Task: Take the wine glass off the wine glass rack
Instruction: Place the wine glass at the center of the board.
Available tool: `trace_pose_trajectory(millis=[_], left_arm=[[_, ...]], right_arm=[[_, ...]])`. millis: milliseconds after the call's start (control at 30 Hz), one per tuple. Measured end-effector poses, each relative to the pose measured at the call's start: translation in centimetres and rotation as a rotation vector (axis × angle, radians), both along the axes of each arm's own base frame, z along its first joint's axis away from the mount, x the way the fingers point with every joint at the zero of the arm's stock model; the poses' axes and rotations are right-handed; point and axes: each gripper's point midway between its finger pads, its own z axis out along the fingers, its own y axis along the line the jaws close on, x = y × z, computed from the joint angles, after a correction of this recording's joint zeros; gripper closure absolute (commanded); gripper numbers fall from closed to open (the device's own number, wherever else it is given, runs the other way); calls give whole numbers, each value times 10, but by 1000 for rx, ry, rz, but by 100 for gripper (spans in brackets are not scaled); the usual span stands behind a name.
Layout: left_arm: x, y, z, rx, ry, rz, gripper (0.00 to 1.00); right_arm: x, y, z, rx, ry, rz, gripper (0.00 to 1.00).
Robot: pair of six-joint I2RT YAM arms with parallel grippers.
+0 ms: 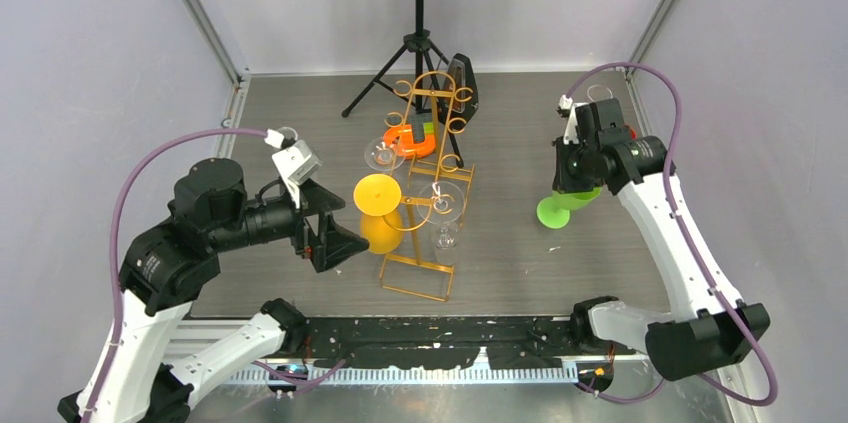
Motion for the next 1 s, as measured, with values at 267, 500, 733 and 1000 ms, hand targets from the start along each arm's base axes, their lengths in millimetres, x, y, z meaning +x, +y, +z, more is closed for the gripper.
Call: trace_pose_trajectory(millis=[267,500,733,1000], left_arm=[[1,-1,-5,5,14,0,0],[2,-1,-5,5,12,2,0],[3,3,-4,7,-4,24,0],[5,5,-4,10,-15,42,0]], right_arm=[[29,-45,-30,-38,28,-173,94],[46,-72,-49,-46,57,-265,94],[57,-81,-63,-73,81,-293,93],[62,-82,-69,-74,90,-287,82]])
